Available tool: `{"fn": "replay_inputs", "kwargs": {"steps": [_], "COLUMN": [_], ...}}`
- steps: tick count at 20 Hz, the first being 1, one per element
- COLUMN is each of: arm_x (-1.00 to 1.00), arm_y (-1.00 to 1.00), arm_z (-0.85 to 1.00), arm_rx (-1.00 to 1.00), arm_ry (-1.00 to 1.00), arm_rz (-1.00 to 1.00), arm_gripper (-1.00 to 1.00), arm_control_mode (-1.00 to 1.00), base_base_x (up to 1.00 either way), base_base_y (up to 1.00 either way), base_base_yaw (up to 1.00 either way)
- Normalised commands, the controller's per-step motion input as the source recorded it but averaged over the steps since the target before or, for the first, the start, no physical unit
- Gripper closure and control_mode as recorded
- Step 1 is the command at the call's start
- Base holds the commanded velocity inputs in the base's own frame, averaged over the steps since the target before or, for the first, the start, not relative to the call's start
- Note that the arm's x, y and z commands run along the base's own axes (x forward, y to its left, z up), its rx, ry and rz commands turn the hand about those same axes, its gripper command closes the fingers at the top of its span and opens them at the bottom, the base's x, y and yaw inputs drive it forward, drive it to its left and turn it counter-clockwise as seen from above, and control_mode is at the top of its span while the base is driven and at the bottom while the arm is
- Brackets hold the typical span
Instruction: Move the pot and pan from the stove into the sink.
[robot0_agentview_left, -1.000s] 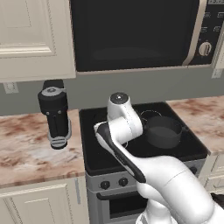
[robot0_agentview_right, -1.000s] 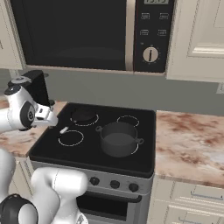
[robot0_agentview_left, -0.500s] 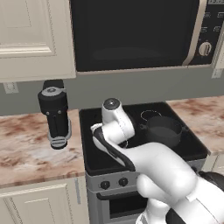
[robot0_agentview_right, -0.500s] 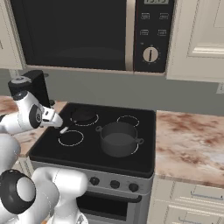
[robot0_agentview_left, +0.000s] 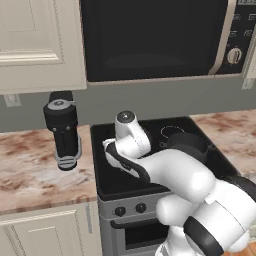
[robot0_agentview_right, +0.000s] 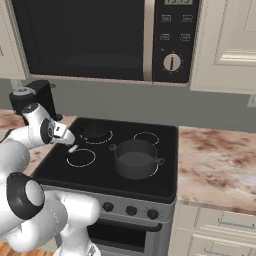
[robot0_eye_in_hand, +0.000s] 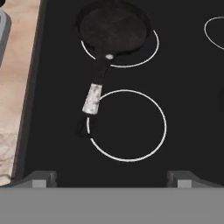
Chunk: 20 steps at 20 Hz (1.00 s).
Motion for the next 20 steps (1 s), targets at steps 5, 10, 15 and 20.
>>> {"fn": "replay_inputs", "kwargs": {"steps": [5, 10, 15, 20], "arm_x": [0.14, 0.29, 0.33, 0.31], "arm_y": [0.00, 0.00, 0.00, 0.03], "arm_z": [-0.25, -0.31, -0.28, -0.31], "arm_rx": [0.00, 0.00, 0.00, 0.01], "arm_ry": [0.00, 0.00, 0.00, 0.00], "arm_rz": [0.00, 0.00, 0.00, -0.01], "arm_gripper": [-1.00, -1.00, -1.00, -1.00], "arm_control_mode": [-1.00, -1.00, -1.00, -1.00], "base_base_x": [0.00, 0.00, 0.00, 0.00], "base_base_y": [0.00, 0.00, 0.00, 0.00], "base_base_yaw": [0.00, 0.00, 0.00, 0.00]}}
